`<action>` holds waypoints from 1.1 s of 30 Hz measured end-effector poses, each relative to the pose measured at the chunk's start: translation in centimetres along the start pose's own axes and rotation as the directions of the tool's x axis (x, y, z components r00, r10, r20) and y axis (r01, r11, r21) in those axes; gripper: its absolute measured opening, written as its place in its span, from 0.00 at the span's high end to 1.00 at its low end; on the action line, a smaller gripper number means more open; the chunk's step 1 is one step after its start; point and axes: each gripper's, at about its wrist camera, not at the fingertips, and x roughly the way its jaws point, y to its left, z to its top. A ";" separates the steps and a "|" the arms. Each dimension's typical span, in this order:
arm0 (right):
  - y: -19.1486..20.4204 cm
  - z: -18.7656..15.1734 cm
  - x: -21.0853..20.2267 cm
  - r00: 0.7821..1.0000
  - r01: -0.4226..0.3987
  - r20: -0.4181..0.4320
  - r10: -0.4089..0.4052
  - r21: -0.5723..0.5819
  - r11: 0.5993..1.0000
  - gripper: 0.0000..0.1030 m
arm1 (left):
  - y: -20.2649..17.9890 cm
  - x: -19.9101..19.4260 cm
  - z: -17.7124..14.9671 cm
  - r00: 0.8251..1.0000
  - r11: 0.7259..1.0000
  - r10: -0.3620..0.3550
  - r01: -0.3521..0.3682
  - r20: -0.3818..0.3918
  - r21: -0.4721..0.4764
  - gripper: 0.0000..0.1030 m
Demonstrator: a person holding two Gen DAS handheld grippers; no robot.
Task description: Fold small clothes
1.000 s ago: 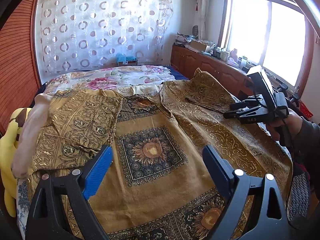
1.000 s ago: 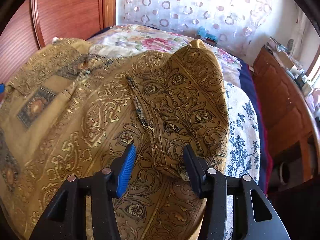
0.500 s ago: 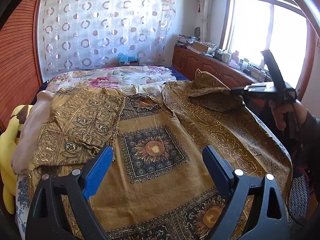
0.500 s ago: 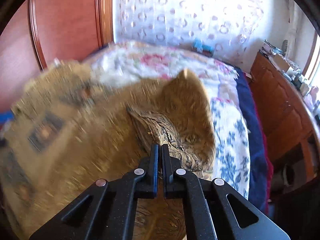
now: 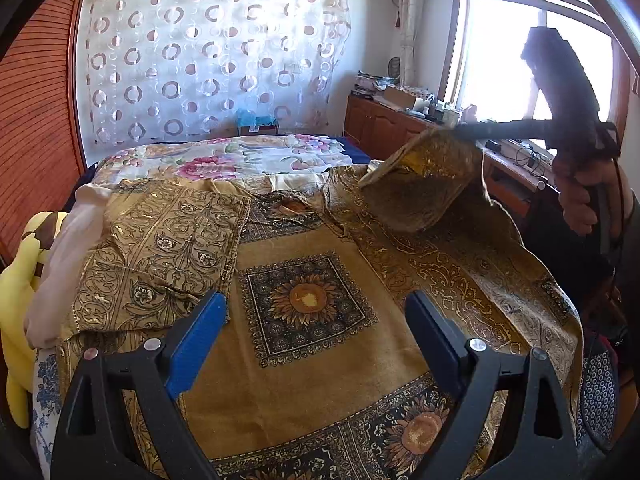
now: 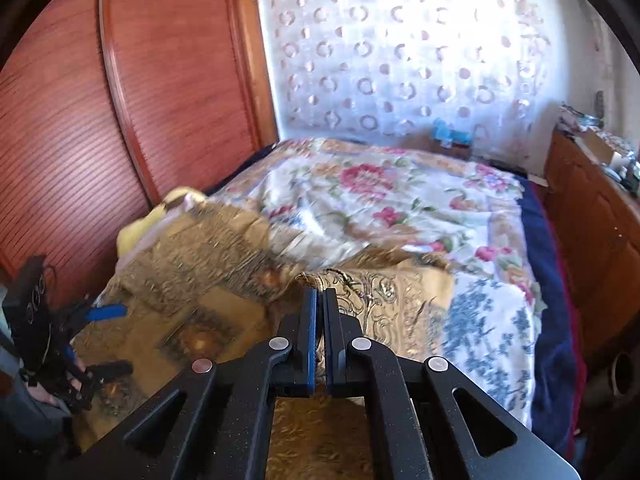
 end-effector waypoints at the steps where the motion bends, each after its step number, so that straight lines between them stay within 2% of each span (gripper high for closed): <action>1: 0.3 -0.5 0.7 1.000 -0.008 -0.028 0.007 -0.016 1.000 0.96 | 0.0 0.0 -0.1 1.000 1.000 0.001 -0.001 -0.001 0.000 0.11; 3: 1.0 -1.4 1.4 0.998 -0.004 -0.061 0.001 -0.053 0.999 0.83 | 0.0 -0.2 -0.1 1.000 1.000 0.002 -0.002 0.001 0.001 0.11; 4: 1.1 -1.7 1.6 0.998 -0.007 -0.071 0.003 -0.061 0.998 0.65 | 0.1 -0.2 -0.2 1.000 1.000 0.003 -0.003 0.003 0.000 0.10; 5: 1.0 -2.0 1.5 0.998 -0.015 -0.069 0.011 -0.059 0.998 0.55 | 0.2 -0.2 -0.2 1.000 1.000 0.003 -0.003 0.003 -0.003 0.10; 9: -0.6 -2.1 1.3 0.999 0.033 -0.037 -0.034 -0.030 0.999 0.53 | 0.4 -0.2 -0.2 1.000 1.000 0.007 -0.007 0.006 -0.007 0.10; 15: -3.3 -4.1 3.4 0.977 0.192 -0.086 -0.193 -0.016 0.981 0.53 | 1.0 -0.5 0.0 1.000 1.000 0.020 -0.019 0.015 -0.014 0.11; 21: -6.3 -6.7 7.5 0.961 0.238 -0.160 -0.226 0.062 0.969 0.53 | 2.3 -0.6 0.0 0.999 0.999 0.043 -0.043 0.012 -0.032 0.10; 24: -6.8 -6.7 8.8 0.959 0.244 -0.171 -0.227 0.081 0.966 0.52 | 2.9 -0.8 0.1 0.998 0.998 0.056 -0.056 0.011 -0.036 0.10; 27: -6.3 -6.8 9.0 0.965 0.230 -0.145 -0.217 0.078 0.970 0.42 | 3.5 -0.9 0.3 0.997 0.997 0.070 -0.069 0.015 -0.044 0.10; 28: -5.9 -7.0 9.2 0.964 0.234 -0.142 -0.224 0.058 0.971 0.32 | 3.8 -1.0 0.3 0.997 0.996 0.073 -0.073 0.016 -0.048 0.10; 30: -6.1 -7.1 9.2 0.961 0.246 -0.148 -0.235 0.064 0.967 0.28 | 4.4 -1.2 0.4 0.997 0.995 0.081 -0.079 0.020 -0.055 0.10; 33: -7.4 -7.4 9.4 0.967 0.221 -0.150 -0.205 0.096 0.971 0.19 | 5.4 -1.5 0.7 0.994 0.993 0.103 -0.101 0.027 -0.062 0.10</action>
